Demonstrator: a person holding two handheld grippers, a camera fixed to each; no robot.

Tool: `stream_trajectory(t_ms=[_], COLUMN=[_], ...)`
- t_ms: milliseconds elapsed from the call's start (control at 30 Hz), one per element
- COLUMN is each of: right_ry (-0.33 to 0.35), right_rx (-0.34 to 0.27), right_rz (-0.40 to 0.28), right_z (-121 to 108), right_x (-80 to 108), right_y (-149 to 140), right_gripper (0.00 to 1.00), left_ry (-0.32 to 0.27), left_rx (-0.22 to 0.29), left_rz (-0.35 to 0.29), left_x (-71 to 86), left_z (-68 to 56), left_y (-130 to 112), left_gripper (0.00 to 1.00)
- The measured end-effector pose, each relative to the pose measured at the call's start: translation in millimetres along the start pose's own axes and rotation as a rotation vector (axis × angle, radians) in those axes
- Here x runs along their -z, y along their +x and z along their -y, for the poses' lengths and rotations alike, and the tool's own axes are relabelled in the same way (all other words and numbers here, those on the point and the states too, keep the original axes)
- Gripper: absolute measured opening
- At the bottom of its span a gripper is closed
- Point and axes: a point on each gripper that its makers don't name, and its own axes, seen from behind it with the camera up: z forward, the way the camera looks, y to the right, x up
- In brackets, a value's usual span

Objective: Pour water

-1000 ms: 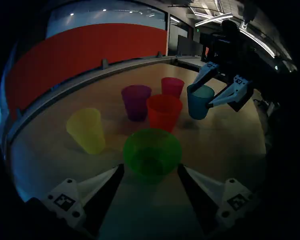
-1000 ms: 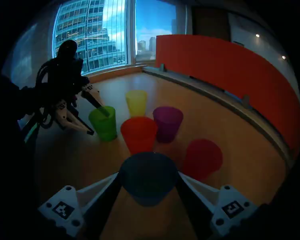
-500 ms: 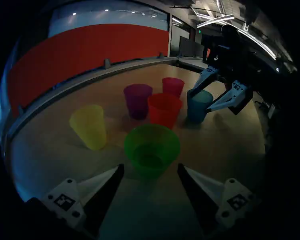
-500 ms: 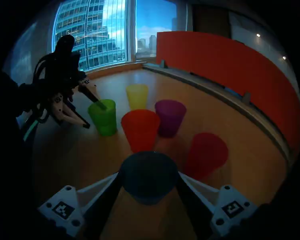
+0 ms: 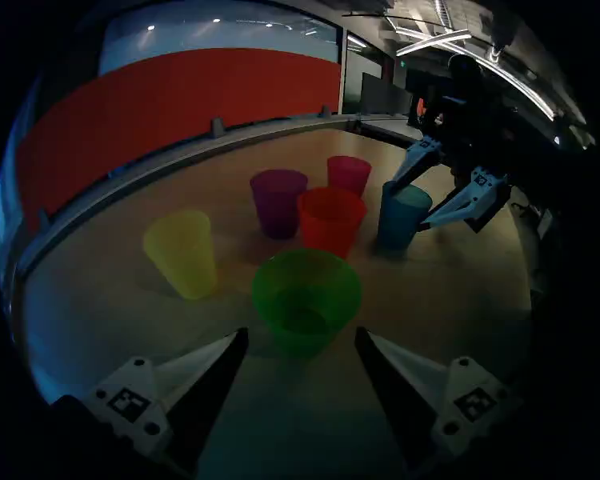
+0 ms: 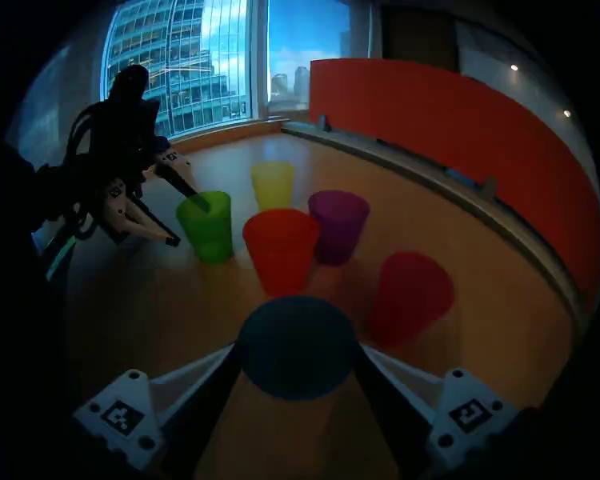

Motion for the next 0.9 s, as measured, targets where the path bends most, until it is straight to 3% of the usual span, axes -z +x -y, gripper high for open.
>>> stream_trajectory(t_ms=[300,900], right_ry=[-0.024,-0.139], right_rx=[-0.006,-0.043], right_rz=[-0.003,-0.039], right_z=[-1.1,-6.6], right_x=[8.4,55.1], right_y=[-4.4,-22.3], right_gripper=[1.00,1.00], left_ry=[0.021,0.121], left_rx=[0.006,0.063], left_rz=[-0.009,-0.072], left_x=[10.1,48.6], left_z=[2.3,10.6], left_y=[0.3,-1.4], left_gripper=[0.99,1.00])
